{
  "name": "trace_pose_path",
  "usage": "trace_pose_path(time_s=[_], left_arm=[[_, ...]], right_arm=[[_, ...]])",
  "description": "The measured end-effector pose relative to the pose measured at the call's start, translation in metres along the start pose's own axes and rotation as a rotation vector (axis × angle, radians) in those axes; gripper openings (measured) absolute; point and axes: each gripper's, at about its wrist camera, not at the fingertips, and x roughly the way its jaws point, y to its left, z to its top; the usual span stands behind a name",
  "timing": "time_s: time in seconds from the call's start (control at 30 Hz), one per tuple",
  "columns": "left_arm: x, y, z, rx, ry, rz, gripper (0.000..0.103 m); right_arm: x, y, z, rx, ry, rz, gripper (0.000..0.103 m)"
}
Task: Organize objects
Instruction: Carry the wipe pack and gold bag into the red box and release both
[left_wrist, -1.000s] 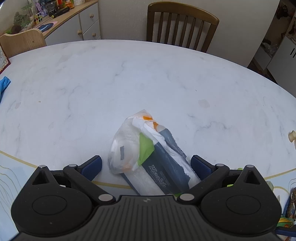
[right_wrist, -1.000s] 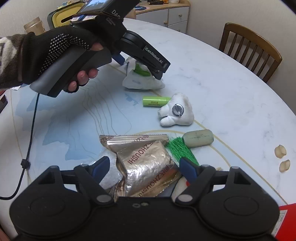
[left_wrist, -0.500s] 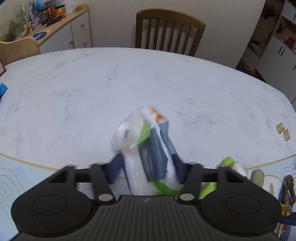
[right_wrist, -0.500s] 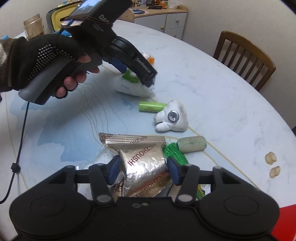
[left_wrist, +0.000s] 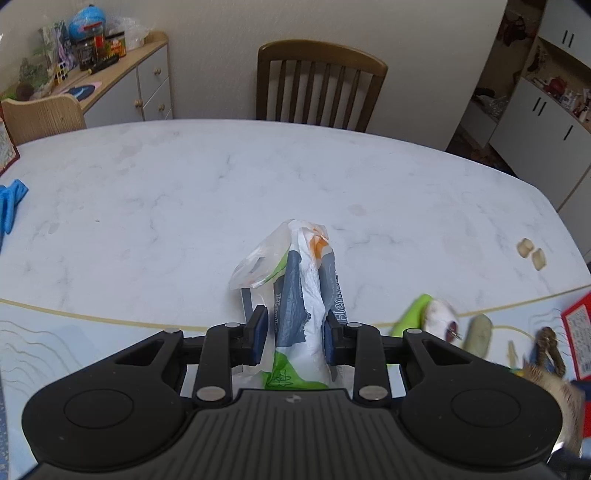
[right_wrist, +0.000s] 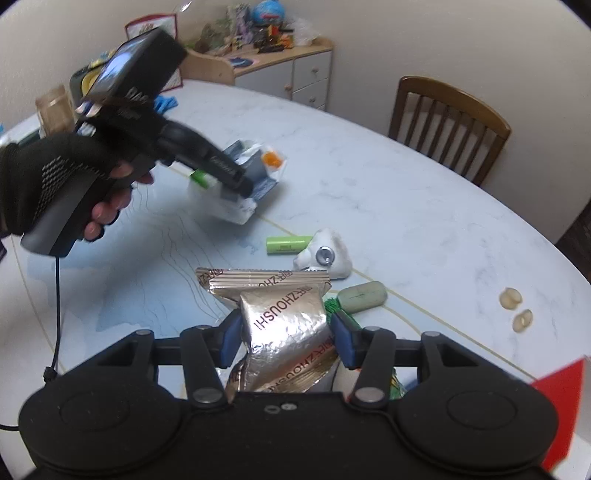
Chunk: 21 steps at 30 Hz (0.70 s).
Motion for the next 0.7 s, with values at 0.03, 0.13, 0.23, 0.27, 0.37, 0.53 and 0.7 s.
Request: trace_pose_path(time_s=[0.03, 0.13, 0.23, 0.27, 0.37, 0.53, 0.7], left_arm=[[-0.005, -0.001, -0.001, 0.007, -0.003, -0.004, 0.029], [-0.024, -0.009, -0.004, 0.035, -0.023, -0.017, 0.029], [-0.042, -0.019, -0.004, 0.053, -0.041, -0.041, 0.029], [-0.048, -0.023, -0.004, 0.058, -0.046, -0.047, 0.029], [-0.066, -0.034, -0.005, 0.066, -0.061, -0.074, 0.029], [-0.093, -0.056, -0.006, 0.080, -0.090, -0.109, 0.029], [-0.114, -0.092, -0.010, 0.142, -0.109, -0.134, 0.029]], right_arm=[[-0.005, 0.000, -0.001, 0.011, -0.003, -0.010, 0.049], [-0.022, -0.003, -0.003, 0.043, -0.017, -0.030, 0.049], [-0.039, -0.007, -0.005, 0.076, -0.031, -0.046, 0.049], [-0.045, -0.009, -0.006, 0.088, -0.038, -0.049, 0.049], [-0.061, -0.016, -0.009, 0.128, -0.049, -0.060, 0.049], [-0.085, -0.027, -0.017, 0.159, -0.054, -0.109, 0.049], [-0.111, -0.044, -0.028, 0.206, -0.064, -0.158, 0.049]])
